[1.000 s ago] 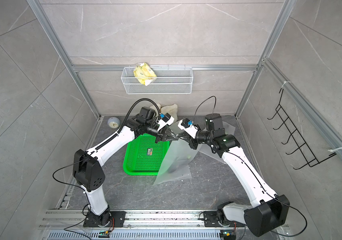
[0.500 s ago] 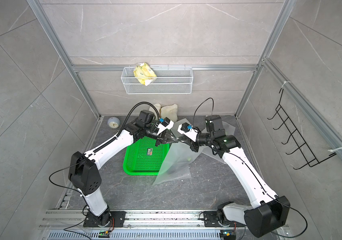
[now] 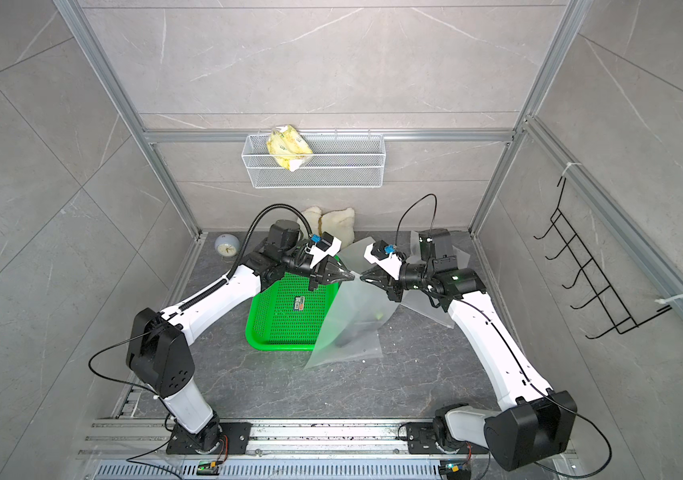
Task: Place the eggplant in a zip-top bag and seal the zipper
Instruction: Zip the zipper on the zipper food storage bag.
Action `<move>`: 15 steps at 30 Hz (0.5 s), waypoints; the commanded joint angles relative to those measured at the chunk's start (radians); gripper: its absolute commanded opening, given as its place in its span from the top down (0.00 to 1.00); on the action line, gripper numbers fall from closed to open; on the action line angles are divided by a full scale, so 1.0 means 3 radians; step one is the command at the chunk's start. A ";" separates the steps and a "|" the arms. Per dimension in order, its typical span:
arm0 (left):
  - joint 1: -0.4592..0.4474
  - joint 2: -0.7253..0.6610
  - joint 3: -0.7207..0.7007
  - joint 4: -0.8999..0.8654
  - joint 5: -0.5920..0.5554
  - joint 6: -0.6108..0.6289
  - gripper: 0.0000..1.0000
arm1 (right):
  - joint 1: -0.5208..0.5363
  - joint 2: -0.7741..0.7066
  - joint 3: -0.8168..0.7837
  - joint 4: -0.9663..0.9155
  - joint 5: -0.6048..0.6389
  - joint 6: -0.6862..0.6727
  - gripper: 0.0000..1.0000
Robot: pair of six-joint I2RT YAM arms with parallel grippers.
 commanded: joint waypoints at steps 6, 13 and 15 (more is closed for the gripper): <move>0.0317 -0.0382 -0.0141 0.0490 -0.0343 -0.0178 1.00 | -0.0282 0.0053 -0.0072 -0.0279 0.0345 0.0036 1.00; 0.0356 -0.0329 -0.0263 0.1137 -0.0917 -0.0471 1.00 | -0.0421 -0.0028 -0.0104 -0.0340 0.0493 0.0162 1.00; 0.0366 -0.0261 -0.0233 0.1210 -0.1039 -0.0552 1.00 | -0.0445 -0.0104 -0.0195 -0.0282 0.0554 0.0259 1.00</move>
